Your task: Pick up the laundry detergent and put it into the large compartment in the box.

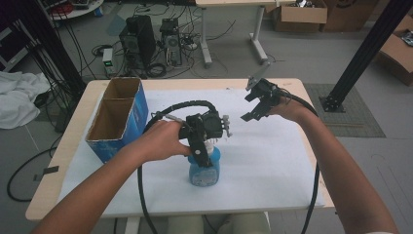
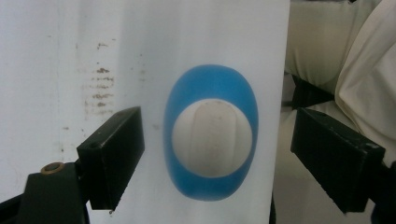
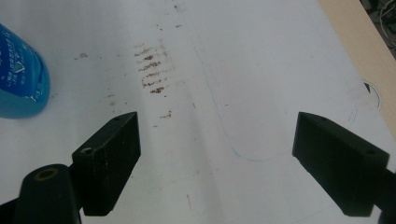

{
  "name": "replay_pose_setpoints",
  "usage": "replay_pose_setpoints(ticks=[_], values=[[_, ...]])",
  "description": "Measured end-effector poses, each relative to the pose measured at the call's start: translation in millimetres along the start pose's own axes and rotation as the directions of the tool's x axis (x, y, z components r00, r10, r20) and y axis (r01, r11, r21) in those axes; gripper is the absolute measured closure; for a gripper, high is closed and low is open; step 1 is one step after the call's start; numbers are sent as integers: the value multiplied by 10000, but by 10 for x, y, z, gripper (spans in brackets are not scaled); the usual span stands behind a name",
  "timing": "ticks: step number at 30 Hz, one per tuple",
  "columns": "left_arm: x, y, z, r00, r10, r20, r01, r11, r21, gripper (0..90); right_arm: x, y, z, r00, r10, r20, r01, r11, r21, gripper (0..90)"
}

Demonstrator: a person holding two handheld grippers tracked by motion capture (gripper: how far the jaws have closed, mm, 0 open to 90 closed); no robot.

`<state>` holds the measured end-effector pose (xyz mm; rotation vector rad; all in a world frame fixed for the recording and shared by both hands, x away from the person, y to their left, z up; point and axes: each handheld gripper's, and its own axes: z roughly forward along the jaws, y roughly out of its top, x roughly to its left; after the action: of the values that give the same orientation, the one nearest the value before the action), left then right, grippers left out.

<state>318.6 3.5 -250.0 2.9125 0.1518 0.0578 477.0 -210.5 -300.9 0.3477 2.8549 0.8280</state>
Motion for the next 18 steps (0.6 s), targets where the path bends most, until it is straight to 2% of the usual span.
replay_pose_setpoints(ticks=[6, 15, 18], values=[[-16, 3, 87, 9999, 123, -112, -121, 9997, 230, 180, -2, 0, -2, 10000, 38, -19, -38, 10000, -32, 152], [-21, 22, 227, 9998, 191, 14, -192, 9992, 340, 181, 1, -6, -11, 10000, 29, -29, -29, 10000, -35, 153], [-25, 24, 265, 9995, 295, -77, -291, 9985, 468, 182, -2, -10, -17, 10000, 41, -30, -41, 10000, -57, 153]])
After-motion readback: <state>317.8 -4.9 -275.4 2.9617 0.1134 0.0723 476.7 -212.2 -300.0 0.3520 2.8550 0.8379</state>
